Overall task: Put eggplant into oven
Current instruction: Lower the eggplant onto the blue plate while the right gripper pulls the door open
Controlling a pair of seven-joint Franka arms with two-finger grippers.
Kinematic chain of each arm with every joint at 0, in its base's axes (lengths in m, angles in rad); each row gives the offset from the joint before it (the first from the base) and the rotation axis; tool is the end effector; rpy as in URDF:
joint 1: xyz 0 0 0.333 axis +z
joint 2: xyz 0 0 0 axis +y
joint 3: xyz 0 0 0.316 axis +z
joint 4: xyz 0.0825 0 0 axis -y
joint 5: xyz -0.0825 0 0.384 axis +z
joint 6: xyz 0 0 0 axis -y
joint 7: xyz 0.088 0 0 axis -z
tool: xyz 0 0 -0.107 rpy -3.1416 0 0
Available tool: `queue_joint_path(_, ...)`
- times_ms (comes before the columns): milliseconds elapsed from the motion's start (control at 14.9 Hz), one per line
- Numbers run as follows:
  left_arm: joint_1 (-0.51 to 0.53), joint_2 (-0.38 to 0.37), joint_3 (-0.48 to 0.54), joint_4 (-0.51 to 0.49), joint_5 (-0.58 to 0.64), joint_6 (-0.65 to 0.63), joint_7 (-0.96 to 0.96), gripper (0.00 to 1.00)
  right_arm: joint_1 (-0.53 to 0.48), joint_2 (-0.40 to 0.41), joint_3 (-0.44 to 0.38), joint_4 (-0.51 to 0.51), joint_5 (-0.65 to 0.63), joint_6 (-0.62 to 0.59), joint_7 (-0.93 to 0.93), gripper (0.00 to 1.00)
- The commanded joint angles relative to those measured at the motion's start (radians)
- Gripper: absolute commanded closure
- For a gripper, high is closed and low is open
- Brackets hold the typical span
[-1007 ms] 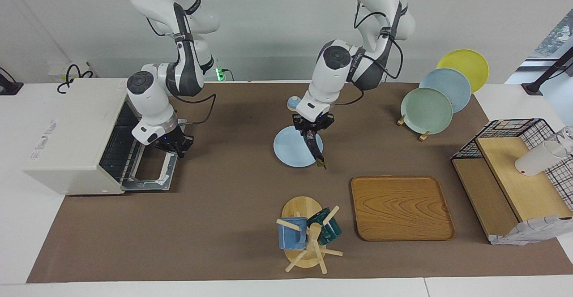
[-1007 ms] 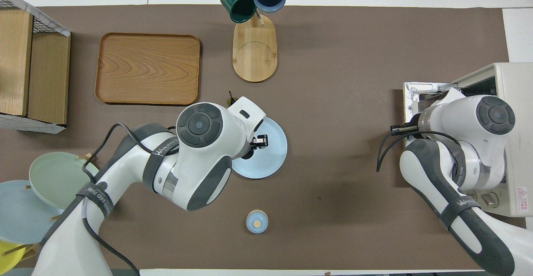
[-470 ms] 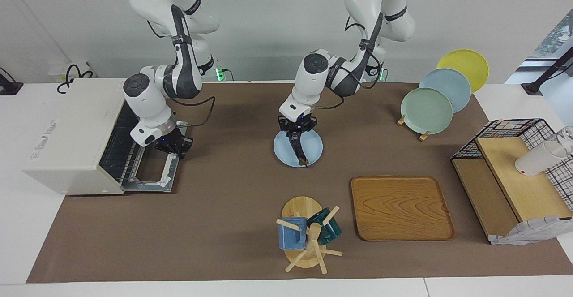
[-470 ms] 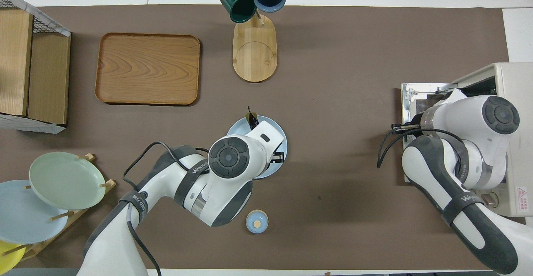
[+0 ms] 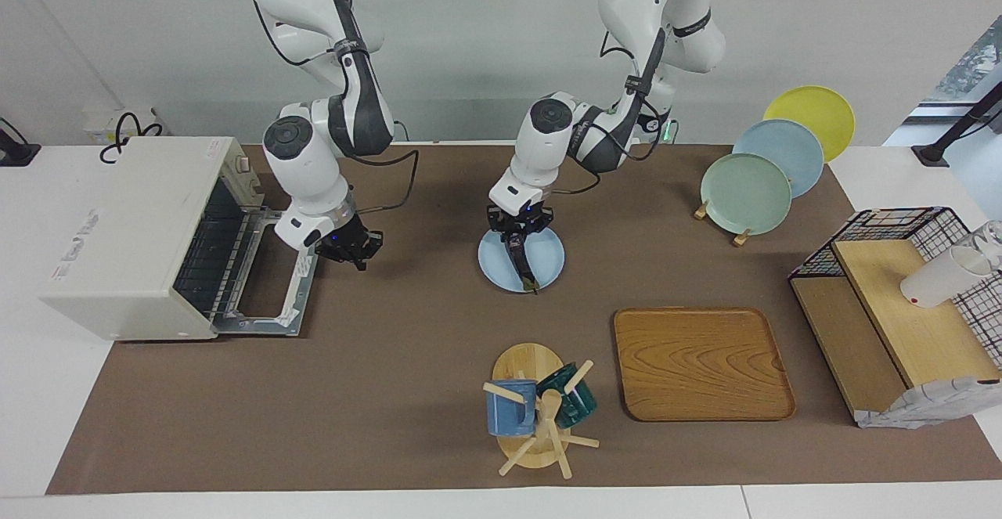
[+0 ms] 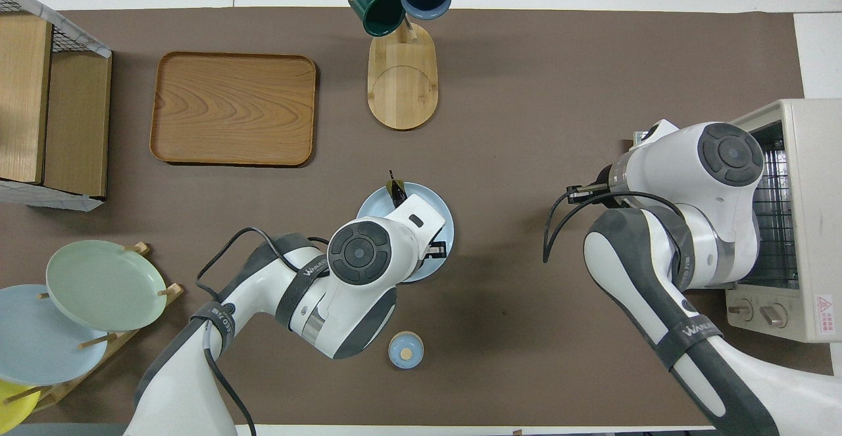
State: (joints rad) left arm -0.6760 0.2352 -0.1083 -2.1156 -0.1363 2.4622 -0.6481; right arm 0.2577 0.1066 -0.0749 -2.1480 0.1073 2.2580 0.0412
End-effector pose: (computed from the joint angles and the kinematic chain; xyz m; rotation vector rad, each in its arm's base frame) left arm 0.4146 -0.4117 0.3139 2.9802 -0.0454 0.0113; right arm 0.5441 0.1039 0.3534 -3.0644 -0.1136 0.0069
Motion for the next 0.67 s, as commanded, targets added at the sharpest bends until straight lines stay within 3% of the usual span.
queue_joint_path(0, 0.019, -0.051, 0.015, 0.002, -0.014, -0.053, 0.04, 0.0, 0.018, 0.019, -0.002, 0.034, 0.022, -0.047, 0.029, 0.77)
queue_joint_path(336, 0.186, -0.091, 0.018, 0.167, -0.014, -0.345, 0.189, 0.0, 0.15, 0.056, -0.002, 0.223, 0.009, -0.204, 0.187, 0.76)
queue_joint_path(604, 0.401, -0.138, 0.019, 0.269, -0.011, -0.515, 0.407, 0.0, 0.291, 0.096, 0.0, 0.344, 0.0, -0.222, 0.383, 0.8)
